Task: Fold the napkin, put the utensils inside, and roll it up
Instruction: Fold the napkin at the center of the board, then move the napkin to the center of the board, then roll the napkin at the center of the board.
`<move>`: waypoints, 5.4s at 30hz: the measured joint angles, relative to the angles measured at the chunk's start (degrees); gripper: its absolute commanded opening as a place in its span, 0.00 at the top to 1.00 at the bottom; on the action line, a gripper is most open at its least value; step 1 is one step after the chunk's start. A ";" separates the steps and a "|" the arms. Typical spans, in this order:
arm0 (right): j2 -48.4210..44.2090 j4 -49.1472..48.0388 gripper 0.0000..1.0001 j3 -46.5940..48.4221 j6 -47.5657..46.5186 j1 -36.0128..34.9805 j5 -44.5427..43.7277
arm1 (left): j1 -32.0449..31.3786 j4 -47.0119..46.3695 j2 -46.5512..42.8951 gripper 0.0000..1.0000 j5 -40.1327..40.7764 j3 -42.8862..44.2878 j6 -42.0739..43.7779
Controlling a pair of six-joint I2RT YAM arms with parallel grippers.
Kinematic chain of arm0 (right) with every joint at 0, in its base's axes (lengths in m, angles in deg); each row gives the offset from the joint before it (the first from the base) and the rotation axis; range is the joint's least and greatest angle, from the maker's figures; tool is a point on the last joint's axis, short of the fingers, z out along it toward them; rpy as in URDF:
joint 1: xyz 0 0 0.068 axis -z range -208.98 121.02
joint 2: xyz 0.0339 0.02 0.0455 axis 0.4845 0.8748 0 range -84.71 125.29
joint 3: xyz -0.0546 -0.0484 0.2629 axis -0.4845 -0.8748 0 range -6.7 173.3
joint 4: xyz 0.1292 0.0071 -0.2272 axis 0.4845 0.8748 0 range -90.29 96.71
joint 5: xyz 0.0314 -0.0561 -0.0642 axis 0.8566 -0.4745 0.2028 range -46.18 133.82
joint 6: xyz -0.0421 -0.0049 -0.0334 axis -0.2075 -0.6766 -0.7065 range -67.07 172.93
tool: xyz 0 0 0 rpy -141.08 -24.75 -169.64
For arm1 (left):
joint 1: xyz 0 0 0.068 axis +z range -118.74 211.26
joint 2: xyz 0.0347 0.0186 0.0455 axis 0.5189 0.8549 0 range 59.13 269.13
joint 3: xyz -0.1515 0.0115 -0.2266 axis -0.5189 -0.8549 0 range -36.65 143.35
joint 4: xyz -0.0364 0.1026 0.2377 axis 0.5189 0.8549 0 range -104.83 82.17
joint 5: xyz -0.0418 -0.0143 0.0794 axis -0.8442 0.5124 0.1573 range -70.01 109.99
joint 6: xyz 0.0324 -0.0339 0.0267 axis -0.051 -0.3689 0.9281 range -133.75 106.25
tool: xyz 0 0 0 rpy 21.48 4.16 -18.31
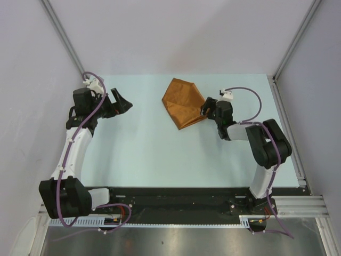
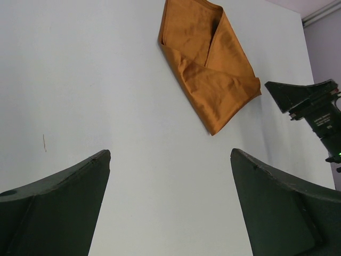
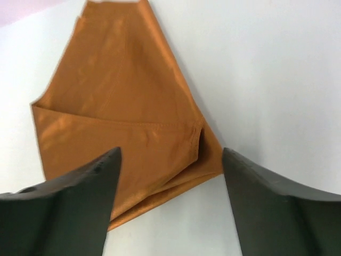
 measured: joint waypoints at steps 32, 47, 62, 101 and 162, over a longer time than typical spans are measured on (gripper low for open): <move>13.35 13.20 0.36 16.37 1.33 15.58 42.07 | 0.00 -0.17 0.00 0.01 -0.02 -0.04 0.00; 14.97 21.09 0.65 21.49 -3.87 12.74 39.65 | 0.00 -0.39 0.00 0.01 -0.83 -0.04 -0.07; 14.99 23.26 1.00 21.59 -3.48 11.65 37.20 | -0.33 -1.27 0.02 0.01 -1.03 -0.94 -1.09; -31.89 31.80 1.00 -25.59 21.09 -1.75 20.24 | -29.27 -30.97 6.36 0.15 3.50 -29.99 -19.45; -47.25 48.28 0.31 -19.04 1.25 -16.33 2.69 | -35.58 -49.03 33.35 1.00 -12.39 -27.82 -40.59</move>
